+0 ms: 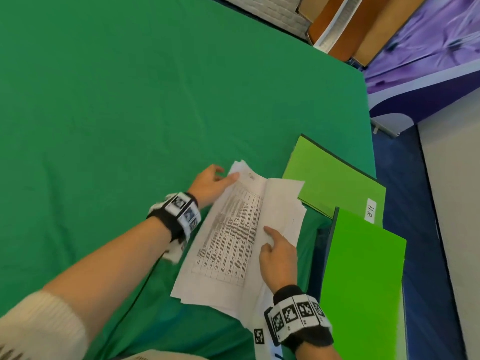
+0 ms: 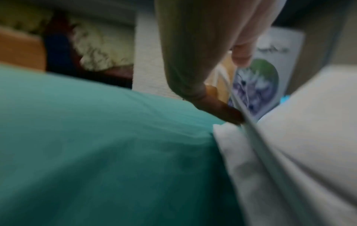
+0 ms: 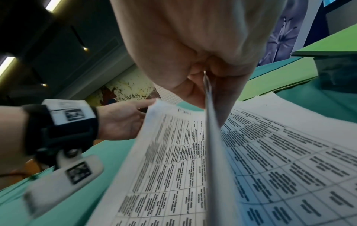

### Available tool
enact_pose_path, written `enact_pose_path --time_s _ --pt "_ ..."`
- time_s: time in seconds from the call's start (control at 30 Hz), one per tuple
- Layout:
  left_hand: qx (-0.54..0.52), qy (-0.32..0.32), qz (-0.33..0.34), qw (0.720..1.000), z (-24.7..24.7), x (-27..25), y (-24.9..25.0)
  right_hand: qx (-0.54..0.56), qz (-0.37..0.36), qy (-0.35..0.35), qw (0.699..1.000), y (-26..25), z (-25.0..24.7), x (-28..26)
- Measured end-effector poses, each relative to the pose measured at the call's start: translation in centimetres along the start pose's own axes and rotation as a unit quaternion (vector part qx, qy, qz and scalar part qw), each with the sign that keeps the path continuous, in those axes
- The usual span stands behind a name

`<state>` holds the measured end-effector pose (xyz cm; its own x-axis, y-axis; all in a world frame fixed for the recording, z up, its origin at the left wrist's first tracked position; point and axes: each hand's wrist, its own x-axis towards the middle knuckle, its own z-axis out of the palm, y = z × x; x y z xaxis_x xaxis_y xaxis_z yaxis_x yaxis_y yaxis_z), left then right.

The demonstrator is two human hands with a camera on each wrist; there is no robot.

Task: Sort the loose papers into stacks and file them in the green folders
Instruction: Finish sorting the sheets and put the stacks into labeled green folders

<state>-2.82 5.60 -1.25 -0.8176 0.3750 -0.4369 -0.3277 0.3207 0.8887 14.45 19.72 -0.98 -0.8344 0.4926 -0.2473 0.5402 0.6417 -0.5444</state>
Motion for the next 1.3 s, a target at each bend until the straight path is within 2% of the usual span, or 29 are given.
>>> enact_pose_path --time_s 0.1,0.17,0.23,0.3,0.43,0.5,0.63,0.73,0.87,1.03,1.1,1.2,1.27,1.3 --pt "-0.018 -0.129 -0.016 0.991 1.3 -4.9 -1.1 0.051 0.012 0.007 0.999 -0.4 0.2 -0.1" --pt "0.022 -0.165 0.016 0.986 2.7 -6.7 -2.3 0.078 0.022 0.002 0.997 -0.8 0.2 -0.3" --pt "0.101 -0.174 0.057 0.978 4.1 -7.4 -3.2 0.098 0.03 0.005 0.995 -0.9 0.2 -0.5" --pt "0.156 -0.153 0.072 0.973 5.1 -7.8 -3.4 0.122 0.044 0.017 0.991 -1.1 0.2 -0.6" --pt "0.073 -0.155 0.082 0.982 6.6 -8.4 -3.0 0.156 0.06 0.026 0.986 -1.5 -0.2 -1.3" --pt "0.067 -0.147 0.099 0.982 7.1 -8.5 -2.8 0.175 0.071 0.017 0.982 -1.7 -0.3 -1.9" --pt "0.053 -0.111 0.077 0.989 8.2 -8.1 -2.8 0.213 0.094 0.017 0.972 -1.2 -0.4 -2.4" --pt "0.074 -0.14 0.078 0.984 8.6 -7.9 -3.3 0.209 0.1 0.031 0.972 -0.7 -0.5 -2.3" --pt "0.015 -0.225 0.024 0.974 8.1 -7.1 -3.0 0.216 0.124 0.056 0.967 -0.1 -1.1 -2.1" --pt "0.15 -0.272 0.092 0.946 7.9 -5.9 -2.4 0.202 0.112 0.071 0.97 -0.3 -0.7 -1.9" --pt "0.189 -0.25 0.09 0.945 7.6 -4.8 -2.0 0.161 0.114 0.082 0.977 -0.2 -0.9 -1.6" --pt "0.306 -0.095 0.111 0.941 6.4 -1.4 -0.8 0.095 0.113 0.105 0.983 -0.2 -1.5 -1.6" --pt "0.38 -0.009 0.129 0.916 5.7 1.6 0.4 0.065 0.102 0.129 0.984 -0.1 -1.9 -2.0" --pt "0.421 0.008 0.137 0.897 5.5 3.2 1.0 0.057 0.097 0.136 0.984 -0.1 -2.1 -2.2"
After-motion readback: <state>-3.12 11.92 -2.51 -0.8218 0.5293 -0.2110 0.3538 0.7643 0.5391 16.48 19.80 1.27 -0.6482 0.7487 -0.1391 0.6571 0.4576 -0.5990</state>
